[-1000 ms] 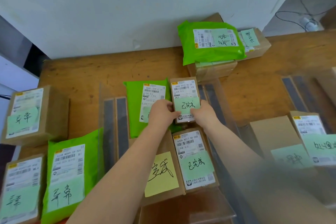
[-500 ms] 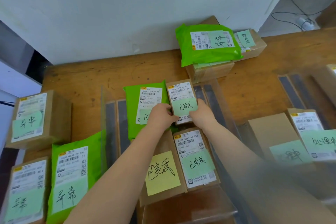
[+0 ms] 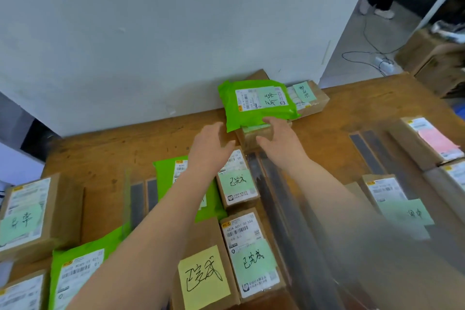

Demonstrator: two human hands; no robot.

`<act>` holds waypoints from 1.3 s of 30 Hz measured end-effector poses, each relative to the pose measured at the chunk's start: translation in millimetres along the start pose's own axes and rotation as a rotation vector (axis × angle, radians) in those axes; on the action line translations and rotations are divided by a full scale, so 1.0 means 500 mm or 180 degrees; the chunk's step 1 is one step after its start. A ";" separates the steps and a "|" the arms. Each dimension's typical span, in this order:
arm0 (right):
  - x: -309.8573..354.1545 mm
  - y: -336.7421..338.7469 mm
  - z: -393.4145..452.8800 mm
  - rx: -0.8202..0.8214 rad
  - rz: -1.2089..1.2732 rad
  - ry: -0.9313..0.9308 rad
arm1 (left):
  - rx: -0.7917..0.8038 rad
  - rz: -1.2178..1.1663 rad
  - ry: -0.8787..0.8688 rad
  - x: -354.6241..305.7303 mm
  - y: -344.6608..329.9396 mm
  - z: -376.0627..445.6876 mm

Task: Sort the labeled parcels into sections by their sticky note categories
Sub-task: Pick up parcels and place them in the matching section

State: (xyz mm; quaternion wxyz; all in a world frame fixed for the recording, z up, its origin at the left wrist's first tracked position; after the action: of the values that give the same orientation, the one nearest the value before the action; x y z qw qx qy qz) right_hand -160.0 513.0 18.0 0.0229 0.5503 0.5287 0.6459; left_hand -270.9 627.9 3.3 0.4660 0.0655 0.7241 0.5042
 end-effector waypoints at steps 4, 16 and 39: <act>-0.029 0.047 0.078 -0.0145 -0.0063 -0.0094 | -0.0048 -0.0123 0.0052 -0.025 -0.001 0.066; -0.119 0.039 0.240 -0.0217 -0.0042 -0.0417 | -0.0192 -0.1104 0.0587 -0.005 -0.097 0.181; 0.000 0.044 -0.102 -0.0352 0.2449 0.0085 | -0.2162 -0.3858 0.0868 -0.006 0.098 -0.169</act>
State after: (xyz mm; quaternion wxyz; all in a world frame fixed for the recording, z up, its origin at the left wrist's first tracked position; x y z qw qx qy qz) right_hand -185.4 469.7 41.9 -0.1982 0.6978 0.2483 0.6420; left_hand -350.5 593.3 48.8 0.5644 -0.5618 0.4877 0.3577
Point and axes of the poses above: each hand's wrist, its own z-axis towards the middle knuckle, its own y-axis out of the back of the hand, x = y × z, the point moved 3 cm from there along z, towards the middle knuckle, and after that the axes turned 4 degrees about -y, right-handed, at the moved point
